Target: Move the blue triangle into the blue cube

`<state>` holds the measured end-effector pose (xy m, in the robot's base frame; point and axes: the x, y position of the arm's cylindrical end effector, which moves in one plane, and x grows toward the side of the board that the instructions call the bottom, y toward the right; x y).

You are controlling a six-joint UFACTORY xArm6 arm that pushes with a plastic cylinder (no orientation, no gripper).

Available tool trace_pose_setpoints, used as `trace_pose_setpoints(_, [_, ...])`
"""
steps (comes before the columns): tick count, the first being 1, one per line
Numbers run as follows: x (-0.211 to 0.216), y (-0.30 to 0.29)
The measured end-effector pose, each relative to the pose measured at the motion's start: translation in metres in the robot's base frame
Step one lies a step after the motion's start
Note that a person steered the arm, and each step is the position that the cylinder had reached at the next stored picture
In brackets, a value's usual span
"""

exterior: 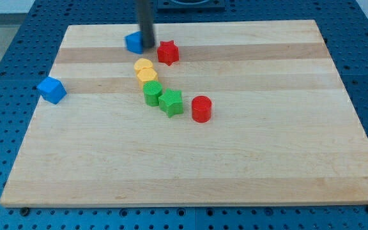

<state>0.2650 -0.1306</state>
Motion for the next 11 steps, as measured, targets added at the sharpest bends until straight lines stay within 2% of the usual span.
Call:
trace_pose_setpoints(1, [0.003,0.014])
trace_pose_setpoints(2, [-0.018,0.012])
trace_pose_setpoints(3, [-0.006,-0.049])
trace_pose_setpoints(4, [0.048,-0.1])
trace_pose_setpoints(5, [0.058,-0.107])
trace_pose_setpoints(7, [0.044,-0.105])
trace_pose_setpoints(8, [0.047,-0.131])
trace_pose_setpoints(9, [0.08,-0.14])
trace_pose_setpoints(11, [0.086,-0.14])
